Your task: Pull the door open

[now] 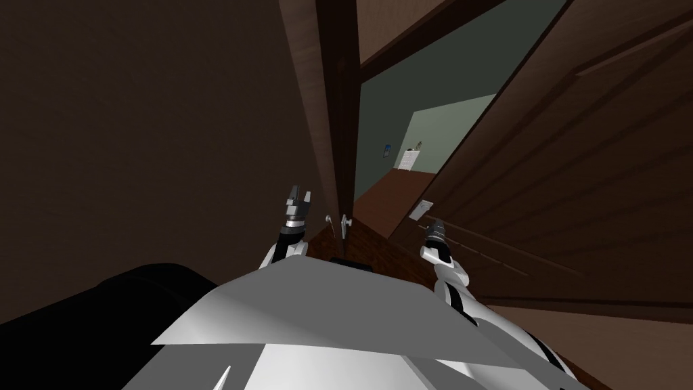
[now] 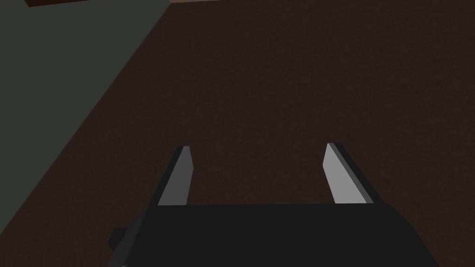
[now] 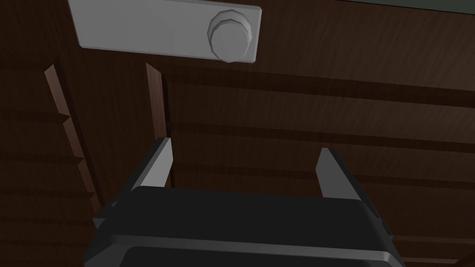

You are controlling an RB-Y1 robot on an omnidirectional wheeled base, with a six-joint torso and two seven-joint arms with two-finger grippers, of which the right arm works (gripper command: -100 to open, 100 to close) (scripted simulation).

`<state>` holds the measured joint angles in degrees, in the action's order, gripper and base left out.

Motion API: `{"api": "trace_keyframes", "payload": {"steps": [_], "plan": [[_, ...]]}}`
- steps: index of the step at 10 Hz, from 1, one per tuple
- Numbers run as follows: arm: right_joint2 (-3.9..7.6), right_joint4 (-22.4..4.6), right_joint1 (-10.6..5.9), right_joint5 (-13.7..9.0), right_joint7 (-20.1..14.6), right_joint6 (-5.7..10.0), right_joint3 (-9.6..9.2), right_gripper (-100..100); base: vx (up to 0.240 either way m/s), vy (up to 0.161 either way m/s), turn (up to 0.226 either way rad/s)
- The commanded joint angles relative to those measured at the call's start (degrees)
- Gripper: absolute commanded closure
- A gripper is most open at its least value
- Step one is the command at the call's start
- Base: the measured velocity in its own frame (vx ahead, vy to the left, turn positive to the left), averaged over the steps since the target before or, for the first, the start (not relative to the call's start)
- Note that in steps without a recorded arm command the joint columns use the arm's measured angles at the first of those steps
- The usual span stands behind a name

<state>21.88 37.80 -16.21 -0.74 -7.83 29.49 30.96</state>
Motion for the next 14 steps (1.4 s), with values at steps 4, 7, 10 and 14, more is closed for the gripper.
{"api": "trace_keyframes", "payload": {"steps": [4,7,10,14], "plan": [[0.38,-2.1,-1.09,-0.1,-0.2,0.01,0.67,-100,0.004,-0.013,0.041],[0.65,-3.3,-1.73,-0.1,-0.3,0.02,1.06,-100,0.004,-0.004,0.036],[0.65,-3.3,-1.73,-0.1,-0.3,0.02,1.06,-100,-0.001,-0.001,-0.006],[0.65,-3.3,-1.73,-0.1,-0.3,0.02,1.06,-100,0.001,0.006,0.002]]}}
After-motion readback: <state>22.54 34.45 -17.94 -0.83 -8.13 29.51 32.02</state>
